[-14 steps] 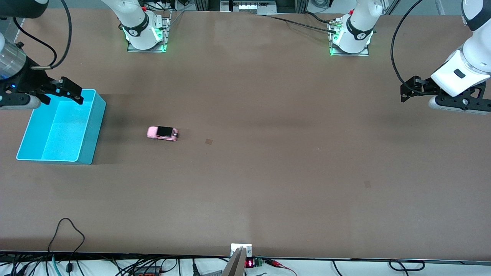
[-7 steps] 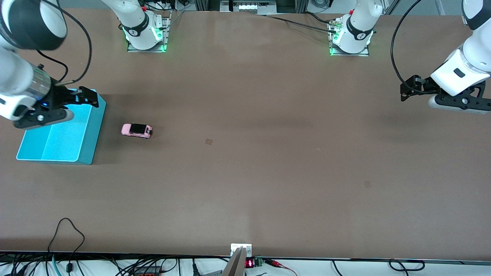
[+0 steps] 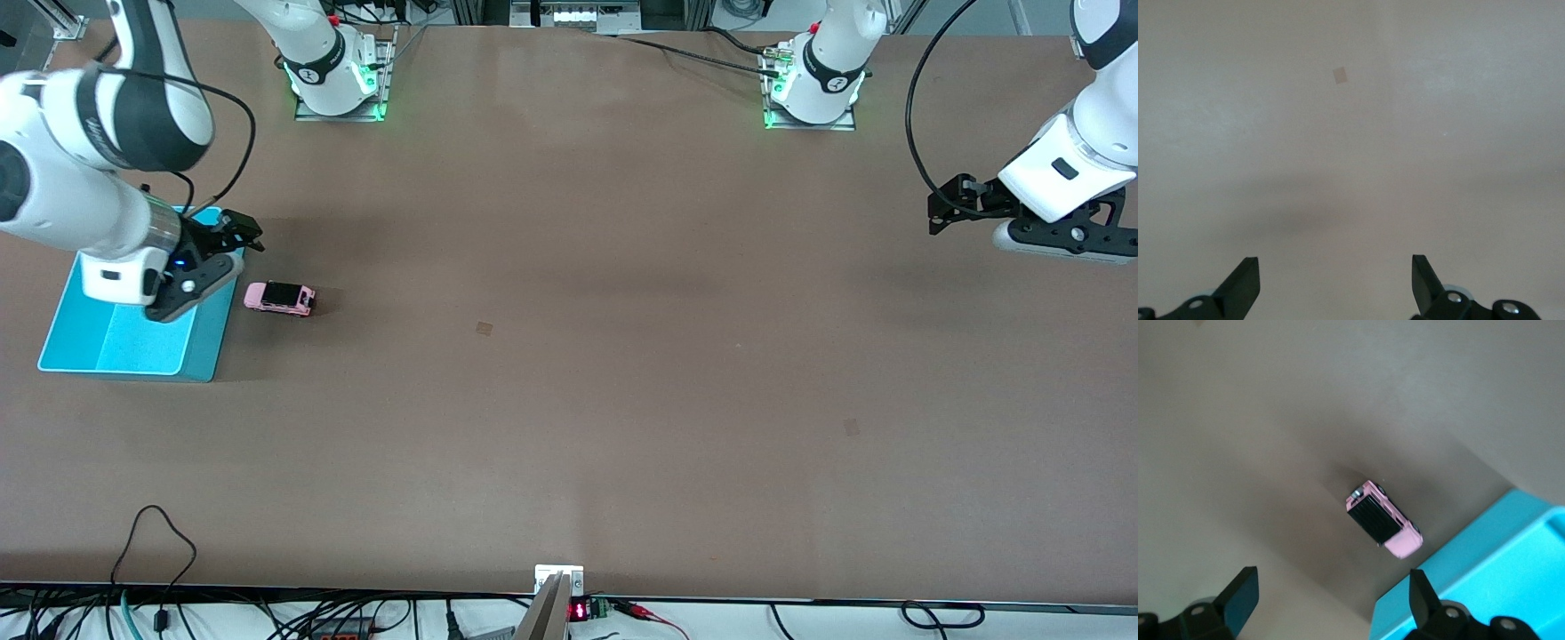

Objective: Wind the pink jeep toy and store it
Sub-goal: 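Reach the right gripper down to the pink jeep and grasp it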

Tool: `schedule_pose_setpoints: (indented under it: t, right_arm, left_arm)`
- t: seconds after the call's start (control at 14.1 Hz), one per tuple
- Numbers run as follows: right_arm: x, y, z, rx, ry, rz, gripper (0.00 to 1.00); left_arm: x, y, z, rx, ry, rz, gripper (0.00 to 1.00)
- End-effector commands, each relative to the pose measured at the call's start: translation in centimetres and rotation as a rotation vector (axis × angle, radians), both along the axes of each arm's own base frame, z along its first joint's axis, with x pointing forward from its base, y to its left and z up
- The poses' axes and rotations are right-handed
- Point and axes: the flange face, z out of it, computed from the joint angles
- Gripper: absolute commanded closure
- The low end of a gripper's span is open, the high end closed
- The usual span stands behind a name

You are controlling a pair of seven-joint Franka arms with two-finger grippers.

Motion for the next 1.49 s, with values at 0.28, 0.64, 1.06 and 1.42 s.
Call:
schedule_pose_setpoints:
  t: [0.28,0.64,1.06,1.42]
  right_arm:
    - [-2.0,-2.7,-9.6,0.078,-0.112,0.469,0.0]
    - [-2.7,-5.0,-15.6,0.092,-0.148,0.63,0.0]
    - [-5.0,-6.0,-19.2,0.091,-0.165,0.663,0.0]
    - [-5.5,-7.5,-20.7,0.093,-0.162,0.639,0.11]
  left_arm:
    - [-0.5,-0.3,0.7,-0.01,-0.001,0.011,0.0]
    - [-0.5,-0.3,0.6,-0.01,0.0,0.011,0.0]
    - [-0.5,-0.4,0.7,-0.008,-0.001,0.009,0.0]
    - [-0.5,-0.4,0.7,-0.008,-0.001,0.009,0.0]
